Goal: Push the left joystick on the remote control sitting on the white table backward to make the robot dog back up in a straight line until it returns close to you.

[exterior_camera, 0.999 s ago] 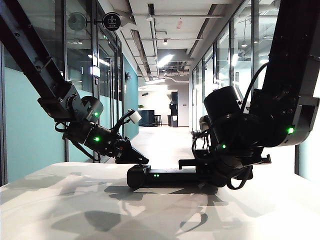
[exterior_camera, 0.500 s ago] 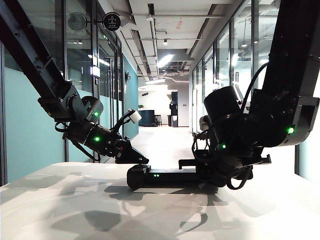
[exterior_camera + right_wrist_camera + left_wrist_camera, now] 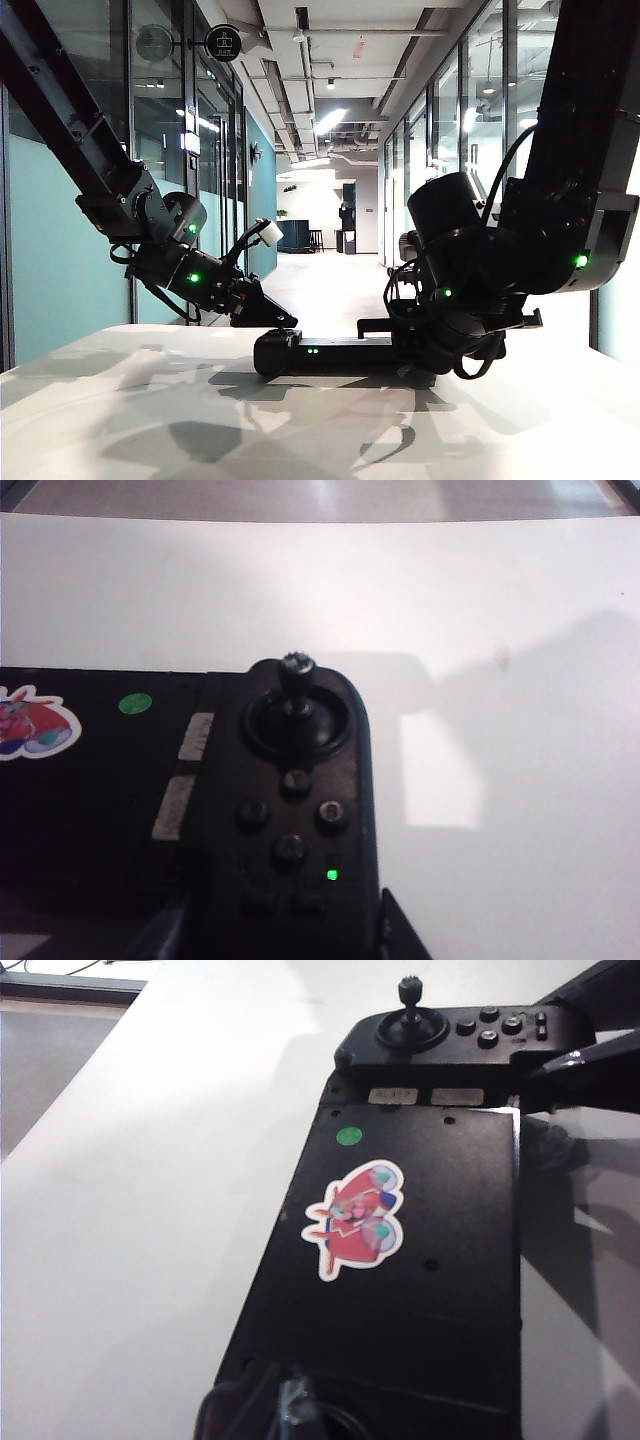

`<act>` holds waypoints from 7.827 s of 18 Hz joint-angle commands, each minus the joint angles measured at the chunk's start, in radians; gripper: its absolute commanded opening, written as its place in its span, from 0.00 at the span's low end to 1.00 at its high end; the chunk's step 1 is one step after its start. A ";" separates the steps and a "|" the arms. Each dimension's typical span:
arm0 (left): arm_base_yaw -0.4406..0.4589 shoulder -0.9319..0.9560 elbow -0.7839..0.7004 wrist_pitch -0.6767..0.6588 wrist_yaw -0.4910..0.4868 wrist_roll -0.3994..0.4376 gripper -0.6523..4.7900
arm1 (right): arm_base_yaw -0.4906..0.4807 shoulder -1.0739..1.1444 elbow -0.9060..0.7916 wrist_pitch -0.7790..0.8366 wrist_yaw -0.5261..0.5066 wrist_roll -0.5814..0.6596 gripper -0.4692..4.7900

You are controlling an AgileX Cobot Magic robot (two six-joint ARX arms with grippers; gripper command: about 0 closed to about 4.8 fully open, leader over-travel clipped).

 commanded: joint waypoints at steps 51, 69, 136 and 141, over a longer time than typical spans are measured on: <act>-0.002 0.001 0.003 -0.027 -0.018 0.003 0.11 | 0.001 -0.005 0.003 0.021 0.006 -0.008 0.37; -0.003 -0.063 0.006 0.314 -0.570 -0.592 0.11 | 0.001 -0.005 0.003 0.021 0.006 -0.012 0.37; -0.066 -2.313 -1.657 0.146 -1.004 -0.840 0.11 | 0.002 -1.020 -0.280 -0.524 -0.201 -0.195 0.08; -0.066 -2.373 -1.749 0.127 -1.005 -0.854 0.11 | 0.002 -1.074 -0.281 -0.561 -0.201 -0.199 0.08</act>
